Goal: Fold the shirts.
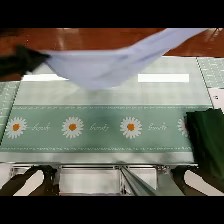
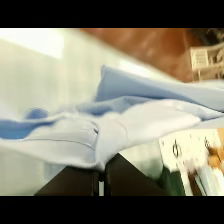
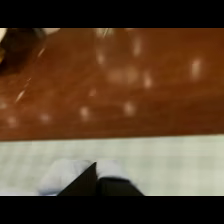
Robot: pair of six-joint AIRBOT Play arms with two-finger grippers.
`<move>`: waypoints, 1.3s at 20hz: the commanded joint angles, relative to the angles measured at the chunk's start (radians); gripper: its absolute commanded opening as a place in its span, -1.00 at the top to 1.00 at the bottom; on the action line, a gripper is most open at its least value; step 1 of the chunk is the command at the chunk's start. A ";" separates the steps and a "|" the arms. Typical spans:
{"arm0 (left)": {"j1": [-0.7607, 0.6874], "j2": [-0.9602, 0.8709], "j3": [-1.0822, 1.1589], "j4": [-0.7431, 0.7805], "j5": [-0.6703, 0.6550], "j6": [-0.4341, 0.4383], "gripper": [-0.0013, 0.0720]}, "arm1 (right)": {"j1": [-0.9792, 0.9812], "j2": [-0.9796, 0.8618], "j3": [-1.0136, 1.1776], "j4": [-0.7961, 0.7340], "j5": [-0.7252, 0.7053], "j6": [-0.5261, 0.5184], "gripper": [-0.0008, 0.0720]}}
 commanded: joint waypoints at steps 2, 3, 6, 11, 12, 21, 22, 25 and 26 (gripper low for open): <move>0.189 0.120 0.372 0.004 -0.144 -0.005 0.91 | 0.000 0.215 0.043 -0.297 0.122 0.124 0.92; 0.222 0.142 0.435 0.006 -0.165 -0.004 0.91 | 0.000 0.260 0.043 -0.299 0.159 0.122 0.92; 0.244 0.214 0.581 0.093 -0.167 -0.005 0.91 | 0.000 0.392 0.043 -0.299 0.215 0.114 0.92; -0.100 0.356 0.703 0.814 -0.154 -0.191 0.91 | 0.000 0.563 0.043 -0.330 0.331 0.116 0.92; -0.202 0.384 0.703 0.940 -0.178 -0.219 0.91 | 0.000 0.582 0.042 -0.332 0.370 0.120 0.92; -0.507 0.394 0.146 1.332 -0.342 -0.444 0.91 | 0.000 0.592 -0.356 -0.185 0.370 0.098 0.92; -0.506 0.377 0.022 1.332 -0.264 -0.485 0.91 | 0.000 0.584 -0.443 -0.140 0.317 0.084 0.92; -0.506 0.262 -0.246 1.301 -0.025 -0.623 0.91 | 0.000 0.491 -0.655 0.009 0.149 -0.014 0.92; -0.502 0.199 -0.290 1.263 0.055 -0.645 0.91 | 0.001 0.434 -0.697 0.021 0.085 -0.037 0.92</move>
